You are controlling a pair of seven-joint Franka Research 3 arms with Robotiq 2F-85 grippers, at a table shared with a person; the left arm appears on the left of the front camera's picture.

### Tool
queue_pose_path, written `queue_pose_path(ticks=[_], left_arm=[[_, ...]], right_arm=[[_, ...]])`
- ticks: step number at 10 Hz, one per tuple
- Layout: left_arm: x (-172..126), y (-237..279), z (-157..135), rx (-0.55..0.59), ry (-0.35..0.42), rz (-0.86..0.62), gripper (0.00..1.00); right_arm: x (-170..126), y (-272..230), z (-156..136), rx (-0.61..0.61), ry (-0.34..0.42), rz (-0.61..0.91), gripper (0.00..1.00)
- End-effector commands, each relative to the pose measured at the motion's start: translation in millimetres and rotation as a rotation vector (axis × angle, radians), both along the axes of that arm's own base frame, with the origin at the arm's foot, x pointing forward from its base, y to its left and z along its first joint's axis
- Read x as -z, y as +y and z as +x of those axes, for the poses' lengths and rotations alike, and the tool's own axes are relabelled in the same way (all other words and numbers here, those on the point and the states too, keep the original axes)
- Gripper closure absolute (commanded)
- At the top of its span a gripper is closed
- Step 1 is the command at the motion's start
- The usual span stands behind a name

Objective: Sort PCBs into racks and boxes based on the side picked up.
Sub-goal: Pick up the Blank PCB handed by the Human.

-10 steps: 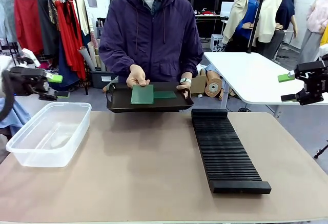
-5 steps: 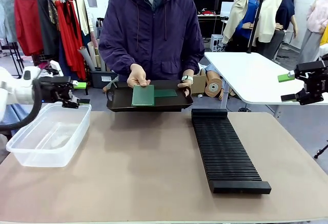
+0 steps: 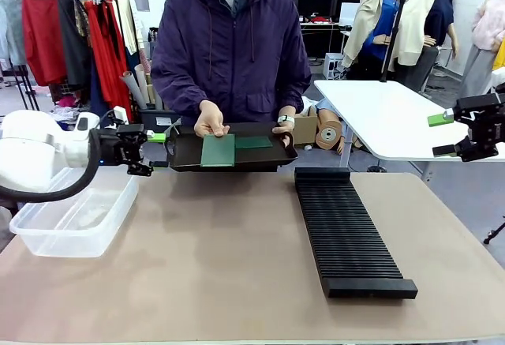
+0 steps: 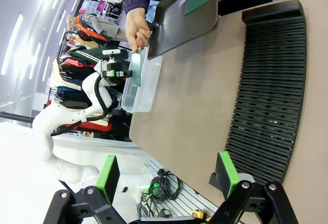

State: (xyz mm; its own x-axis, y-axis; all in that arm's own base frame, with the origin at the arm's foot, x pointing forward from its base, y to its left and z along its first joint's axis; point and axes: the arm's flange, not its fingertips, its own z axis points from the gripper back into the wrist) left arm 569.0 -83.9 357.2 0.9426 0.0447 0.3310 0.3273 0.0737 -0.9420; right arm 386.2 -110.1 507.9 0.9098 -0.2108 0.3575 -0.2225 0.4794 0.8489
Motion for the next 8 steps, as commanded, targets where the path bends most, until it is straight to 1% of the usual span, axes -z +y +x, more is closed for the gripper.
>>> queue_pose_path(ticks=[1, 3, 6, 8], left_arm=[[1, -15, 18, -0.045, 0.031, -0.015, 0.00], [5, -34, 27, -0.015, 0.017, -0.017, 0.00], [19, -61, 39, 0.017, 0.047, -0.041, 0.00], [26, -73, 41, 0.035, 0.039, -0.045, 0.00]], right_arm=[[-2, 1, 0, 0.002, -0.001, 0.012, 0.00], [-2, 1, 0, 0.002, -0.001, 0.012, 0.00], [-2, 1, 0, 0.002, -0.001, 0.012, 0.00], [-2, 1, 0, 0.002, -0.001, 0.012, 0.00]])
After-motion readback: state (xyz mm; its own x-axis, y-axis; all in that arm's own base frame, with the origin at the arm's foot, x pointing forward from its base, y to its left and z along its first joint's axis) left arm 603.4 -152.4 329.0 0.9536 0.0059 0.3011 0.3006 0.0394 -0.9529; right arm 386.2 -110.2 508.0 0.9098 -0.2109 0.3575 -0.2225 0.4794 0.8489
